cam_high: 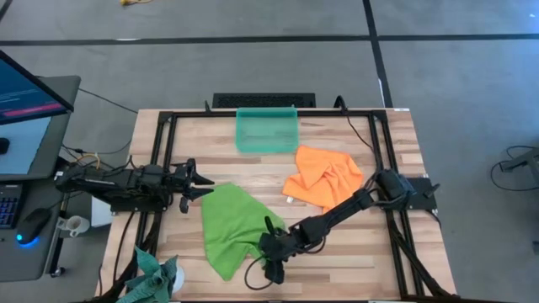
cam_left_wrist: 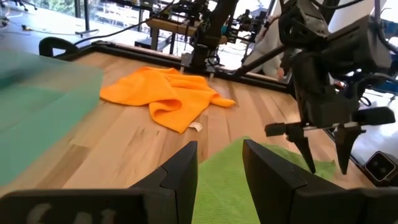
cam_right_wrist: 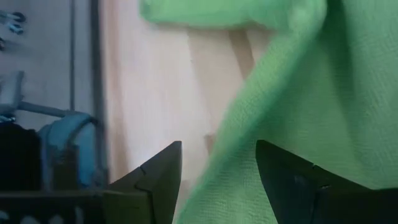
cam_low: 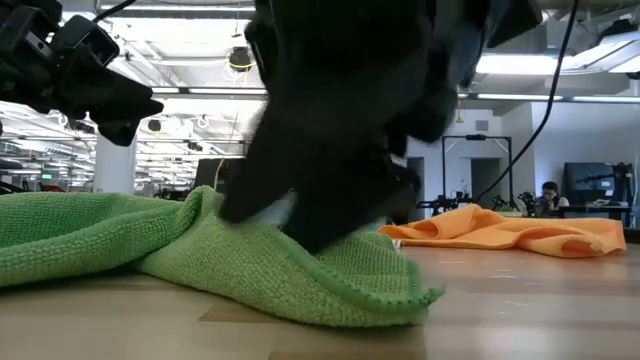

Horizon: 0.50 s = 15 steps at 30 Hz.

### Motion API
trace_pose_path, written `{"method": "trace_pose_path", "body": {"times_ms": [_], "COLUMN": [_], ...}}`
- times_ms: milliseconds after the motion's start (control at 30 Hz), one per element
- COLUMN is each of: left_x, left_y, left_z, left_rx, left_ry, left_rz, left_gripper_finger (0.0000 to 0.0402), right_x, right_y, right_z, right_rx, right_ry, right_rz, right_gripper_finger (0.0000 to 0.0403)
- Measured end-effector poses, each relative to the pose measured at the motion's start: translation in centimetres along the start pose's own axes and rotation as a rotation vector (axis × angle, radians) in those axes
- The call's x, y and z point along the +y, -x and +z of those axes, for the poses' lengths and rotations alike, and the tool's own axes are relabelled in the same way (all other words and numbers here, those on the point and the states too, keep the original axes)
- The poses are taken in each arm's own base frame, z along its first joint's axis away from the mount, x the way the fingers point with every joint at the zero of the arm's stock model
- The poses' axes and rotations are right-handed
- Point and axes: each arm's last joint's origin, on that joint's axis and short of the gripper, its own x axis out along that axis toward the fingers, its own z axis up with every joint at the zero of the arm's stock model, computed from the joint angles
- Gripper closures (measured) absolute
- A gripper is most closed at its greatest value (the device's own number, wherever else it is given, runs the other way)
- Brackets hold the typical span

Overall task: Roll microfiber towels into tight, uniform cylinder then place into a basket
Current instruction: Fold the green towel

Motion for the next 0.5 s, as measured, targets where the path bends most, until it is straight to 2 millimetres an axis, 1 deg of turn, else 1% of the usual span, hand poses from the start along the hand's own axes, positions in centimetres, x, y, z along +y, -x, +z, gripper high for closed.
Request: {"method": "trace_pose_path", "body": {"times_ms": [100,200,500], "left_x": [0.03,0.09,0.1], "left_y": [0.0,0.0,0.0], "left_z": [0.03,0.07,0.09], "left_rx": [-0.004,-0.013,-0.015], "left_ry": [-0.007,-0.009,-0.009], "left_rz": [0.011,0.034,0.038], "left_gripper_finger": [0.0284,0.0284,0.0284], "right_x": [-0.13,-0.33,-0.63], "right_y": [-0.04,-0.01,0.06], "right_z": [-0.15,-0.36,-0.5], "right_rx": [0.014,0.036,0.058], "right_ry": [-0.02,-0.039,-0.031], "right_rz": [-0.008,-0.032,-0.056], "right_gripper_finger": [0.0184,0.0212,0.0352]}}
